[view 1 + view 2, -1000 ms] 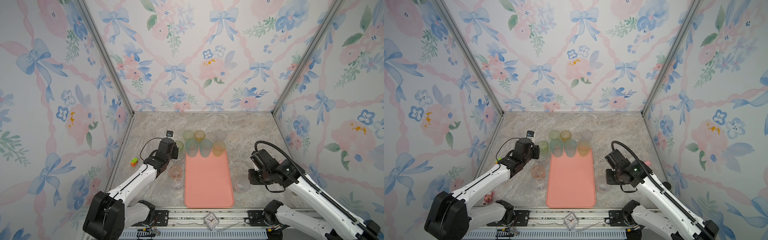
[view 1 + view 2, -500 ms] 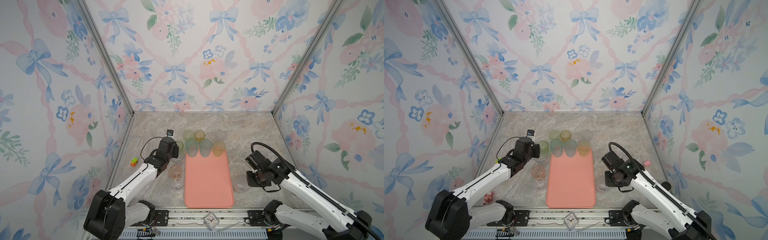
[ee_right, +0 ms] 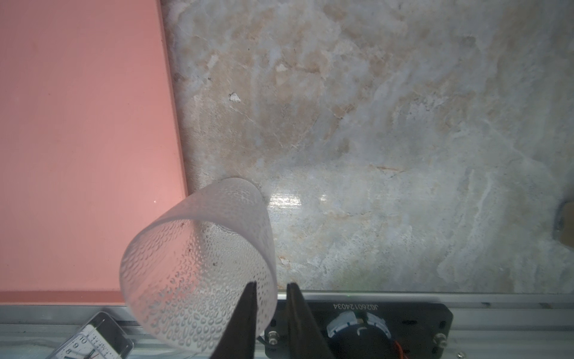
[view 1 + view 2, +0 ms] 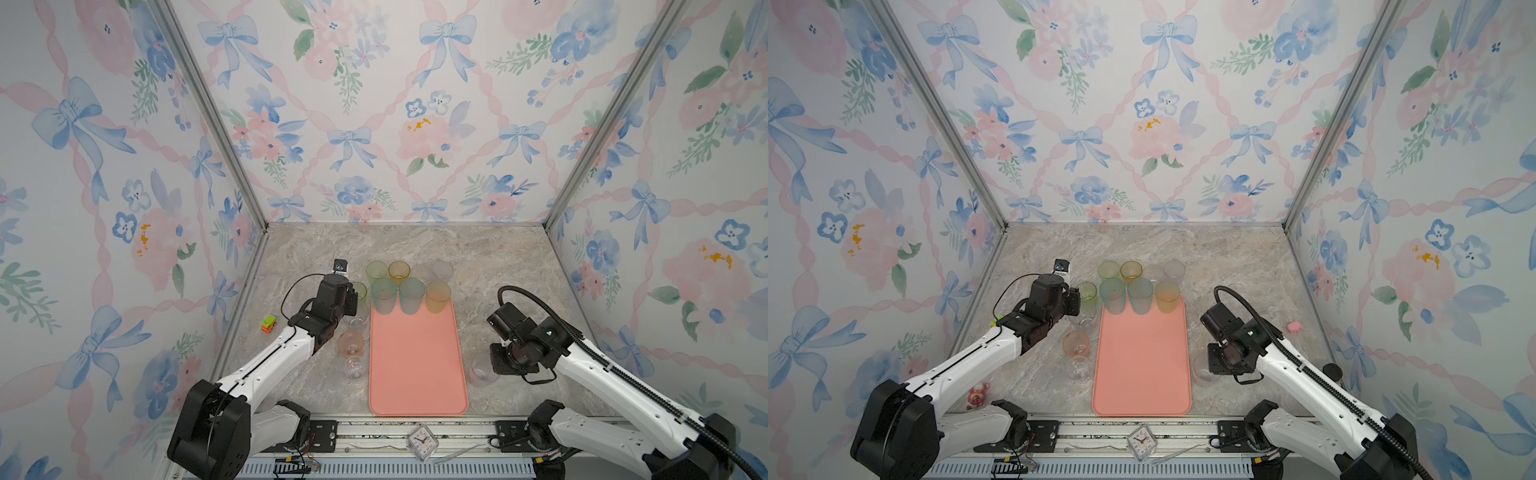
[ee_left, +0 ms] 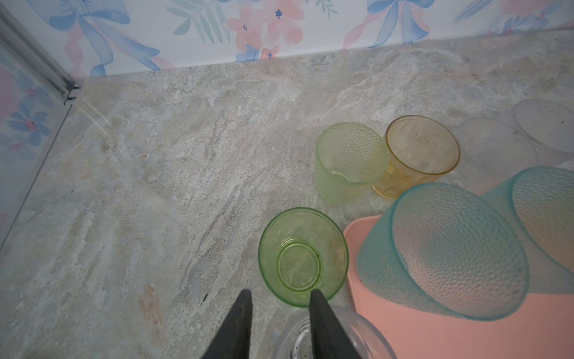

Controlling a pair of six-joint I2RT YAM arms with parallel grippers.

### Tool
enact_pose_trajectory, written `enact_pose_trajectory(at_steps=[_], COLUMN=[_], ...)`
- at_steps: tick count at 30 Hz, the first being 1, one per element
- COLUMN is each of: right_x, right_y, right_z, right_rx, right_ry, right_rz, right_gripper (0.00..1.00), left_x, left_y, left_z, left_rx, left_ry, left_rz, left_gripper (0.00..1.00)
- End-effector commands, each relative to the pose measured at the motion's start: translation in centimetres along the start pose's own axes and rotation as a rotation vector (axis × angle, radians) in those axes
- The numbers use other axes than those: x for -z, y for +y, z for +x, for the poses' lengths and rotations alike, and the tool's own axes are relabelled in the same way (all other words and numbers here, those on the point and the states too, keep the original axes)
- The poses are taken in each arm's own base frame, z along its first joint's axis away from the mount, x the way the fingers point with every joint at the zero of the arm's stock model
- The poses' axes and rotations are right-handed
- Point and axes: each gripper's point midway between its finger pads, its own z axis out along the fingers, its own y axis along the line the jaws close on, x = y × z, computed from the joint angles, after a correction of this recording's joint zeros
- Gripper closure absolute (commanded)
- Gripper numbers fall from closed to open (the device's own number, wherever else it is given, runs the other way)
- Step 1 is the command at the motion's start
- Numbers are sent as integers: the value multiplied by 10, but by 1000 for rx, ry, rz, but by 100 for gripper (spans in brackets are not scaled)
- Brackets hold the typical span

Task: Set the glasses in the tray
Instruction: 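Close the right gripper on the clear frosted cup rim and lift, then carry the clear frosted cup with the right gripper over the tray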

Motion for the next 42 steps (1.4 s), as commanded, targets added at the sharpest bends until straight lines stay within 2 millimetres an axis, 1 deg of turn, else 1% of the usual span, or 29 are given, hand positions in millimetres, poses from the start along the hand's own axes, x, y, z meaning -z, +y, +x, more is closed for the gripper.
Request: enact_pose_trajectory(at_steps=[1, 10, 20, 27, 32, 37, 42], right_x=[-6, -13, -16, -16, -6, 17, 32], right_y=[0, 1, 0, 0, 0, 5, 12], right_z=[3, 0, 1, 1, -4, -19, -35], right_rx=[-10, -24, -29, -27, 17, 41, 64], right_ry=[19, 41, 54, 55, 28, -36, -84], right_rz=[2, 6, 14, 17, 26, 29, 25], right_gripper=[79, 81, 90, 94, 97, 97, 97], left_x=[-1, -1, -5, -6, -6, -6, -5], left_y=[-1, 1, 1, 1, 1, 1, 1], left_z=[-4, -2, 1, 2, 2, 2, 2], left_rx=[-10, -18, -25, -26, -26, -25, -25], left_ry=[-14, -10, 2, 3, 4, 2, 1], left_rz=[10, -2, -7, -7, -7, -6, -5], left_gripper=[67, 66, 66, 66, 66, 66, 66])
